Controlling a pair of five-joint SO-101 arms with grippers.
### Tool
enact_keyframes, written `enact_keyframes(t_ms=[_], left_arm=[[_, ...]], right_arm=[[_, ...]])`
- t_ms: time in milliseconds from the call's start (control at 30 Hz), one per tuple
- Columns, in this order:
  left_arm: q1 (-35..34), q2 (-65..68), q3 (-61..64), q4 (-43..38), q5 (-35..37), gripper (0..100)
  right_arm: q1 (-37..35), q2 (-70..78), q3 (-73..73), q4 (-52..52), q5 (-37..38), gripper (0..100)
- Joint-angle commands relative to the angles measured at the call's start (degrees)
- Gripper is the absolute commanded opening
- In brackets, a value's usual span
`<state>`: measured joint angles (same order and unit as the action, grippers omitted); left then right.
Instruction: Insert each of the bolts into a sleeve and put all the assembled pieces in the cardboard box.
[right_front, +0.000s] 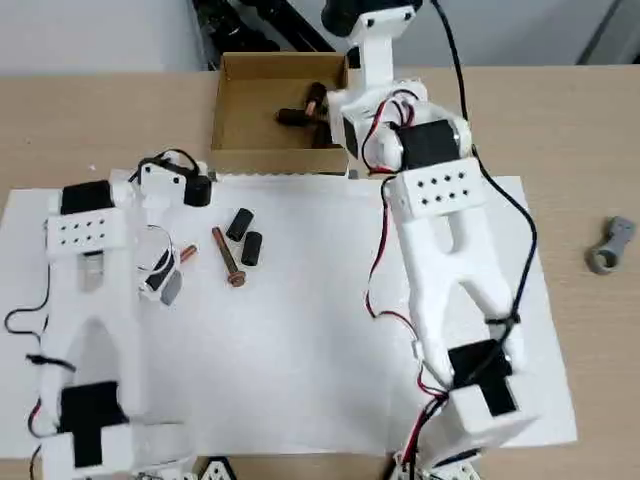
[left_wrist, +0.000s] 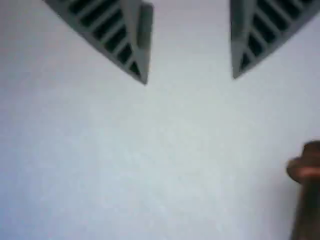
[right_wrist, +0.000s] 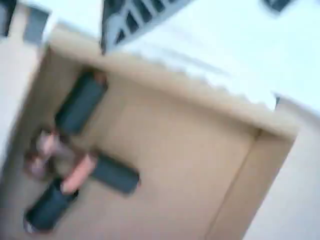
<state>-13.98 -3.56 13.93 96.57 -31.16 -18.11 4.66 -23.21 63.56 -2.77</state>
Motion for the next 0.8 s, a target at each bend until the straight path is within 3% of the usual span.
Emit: enact_keyframes(t_ms=[0, 267, 767], left_arm=[[-0.26, 1.23, -4.35, -0.7, -3.69, 10], [-6.24, 6.68, -10.86, -3.87, -16.88, 10], [-2.37, 20.04, -10.95, -13.19, -15.65, 10]], right_arm=[[0.66, -6.2, -2.9, 3.47, 0.62, 11.2], [0.57, -10.24, -2.9, 9.54, 0.62, 11.2], [0.4, -10.51, -2.9, 9.89, 0.35, 11.2]])
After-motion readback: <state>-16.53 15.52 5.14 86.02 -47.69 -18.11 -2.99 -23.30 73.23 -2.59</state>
